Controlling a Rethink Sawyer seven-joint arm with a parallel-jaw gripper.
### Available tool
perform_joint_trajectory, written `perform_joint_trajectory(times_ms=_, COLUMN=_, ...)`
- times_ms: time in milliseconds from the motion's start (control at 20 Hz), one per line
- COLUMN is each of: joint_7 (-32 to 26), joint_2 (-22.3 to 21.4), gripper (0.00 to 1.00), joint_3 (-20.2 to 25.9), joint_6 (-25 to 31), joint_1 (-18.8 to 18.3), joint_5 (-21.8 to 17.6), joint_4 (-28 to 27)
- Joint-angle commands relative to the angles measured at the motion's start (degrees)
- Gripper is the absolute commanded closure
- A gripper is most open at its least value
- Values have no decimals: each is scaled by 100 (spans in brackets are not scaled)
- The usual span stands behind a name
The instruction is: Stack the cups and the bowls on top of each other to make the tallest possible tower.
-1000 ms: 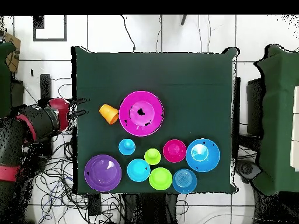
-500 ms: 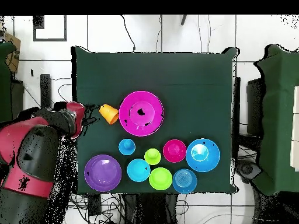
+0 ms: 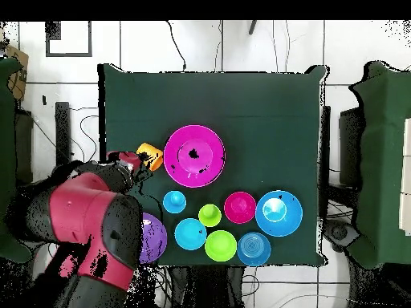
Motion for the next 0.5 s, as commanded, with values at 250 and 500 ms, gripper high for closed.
perform_joint_trajectory(times_ms=250, joint_7=-1366, joint_2=-258, gripper=0, joint_3=1482, joint_6=-528, joint_1=-227, joint_5=-571, joint_4=1116)
perform_joint_trajectory(times_ms=500, joint_7=-1369, joint_2=-331, gripper=0, joint_3=1643, joint_6=-719, joint_1=-297, joint_5=-719, joint_4=1327)
